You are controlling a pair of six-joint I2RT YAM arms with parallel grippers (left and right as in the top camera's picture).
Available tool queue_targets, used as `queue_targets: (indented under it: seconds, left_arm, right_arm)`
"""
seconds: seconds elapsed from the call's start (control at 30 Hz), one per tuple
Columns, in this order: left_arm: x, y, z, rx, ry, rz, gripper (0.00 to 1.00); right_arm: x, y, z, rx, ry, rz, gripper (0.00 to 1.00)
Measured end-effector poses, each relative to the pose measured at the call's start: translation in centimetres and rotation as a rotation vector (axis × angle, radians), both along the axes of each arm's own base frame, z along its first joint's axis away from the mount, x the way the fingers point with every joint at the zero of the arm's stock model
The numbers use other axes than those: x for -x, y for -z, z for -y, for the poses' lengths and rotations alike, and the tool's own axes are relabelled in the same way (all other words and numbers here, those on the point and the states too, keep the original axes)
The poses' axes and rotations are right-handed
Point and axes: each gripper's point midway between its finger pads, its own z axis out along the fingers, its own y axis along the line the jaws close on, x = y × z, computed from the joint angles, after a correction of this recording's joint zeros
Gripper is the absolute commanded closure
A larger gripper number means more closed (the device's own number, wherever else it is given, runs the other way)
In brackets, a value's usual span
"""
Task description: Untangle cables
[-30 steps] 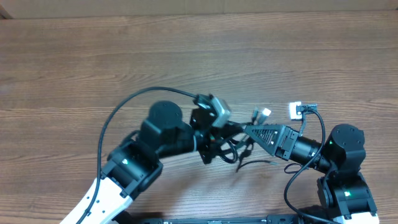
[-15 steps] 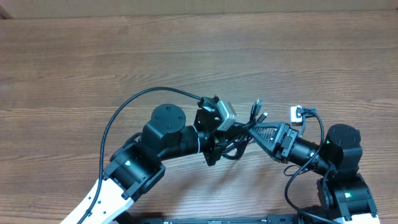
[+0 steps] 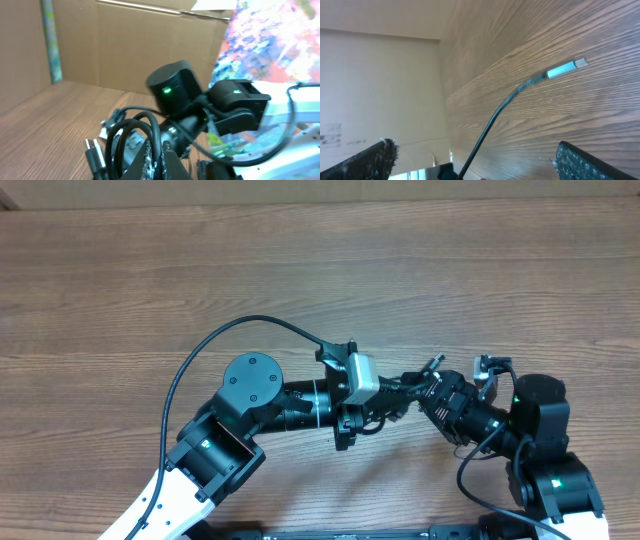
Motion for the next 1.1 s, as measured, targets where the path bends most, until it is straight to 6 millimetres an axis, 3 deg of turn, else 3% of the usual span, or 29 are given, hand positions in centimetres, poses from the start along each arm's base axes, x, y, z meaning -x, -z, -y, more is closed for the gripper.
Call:
queue_targets:
  seconds: [0.27, 0.43, 0.63, 0.73, 0.93, 1.1]
  left_arm:
    - [0.3, 0.5, 0.0, -0.017, 0.014, -0.019, 0.96]
    - [-0.4, 2.1, -0.2, -0.069, -0.028, -0.074, 0.96]
    - [-0.5, 3.4, -0.3, -0.118, -0.044, -0.096, 0.96]
    - [-0.6, 4.9, -0.8, -0.172, -0.054, -0.143, 0.96]
    - [-1.6, 5.6, -1.6, -0.193, -0.092, -0.160, 0.96]
    - [-1.6, 5.9, -1.7, -0.204, -0.091, -0.164, 0.96]
  right_arm:
    - [-0.5, 1.6, 0.4, 0.067, -0.008, -0.014, 0.00]
    - [0.0, 4.7, 2.7, 0.196, 0.093, -0.117, 0.00]
    - [-0.4, 5.6, 4.2, 0.326, 0.112, -0.075, 0.00]
    - [1.0, 6.5, 6.0, 0.431, 0.147, -0.146, 0.00]
    - [1.3, 1.3, 7.6, 0.573, 0.134, 0.005, 0.00]
    - [2.6, -2.2, 5.1, 0.610, -0.107, 0.286, 0.00]
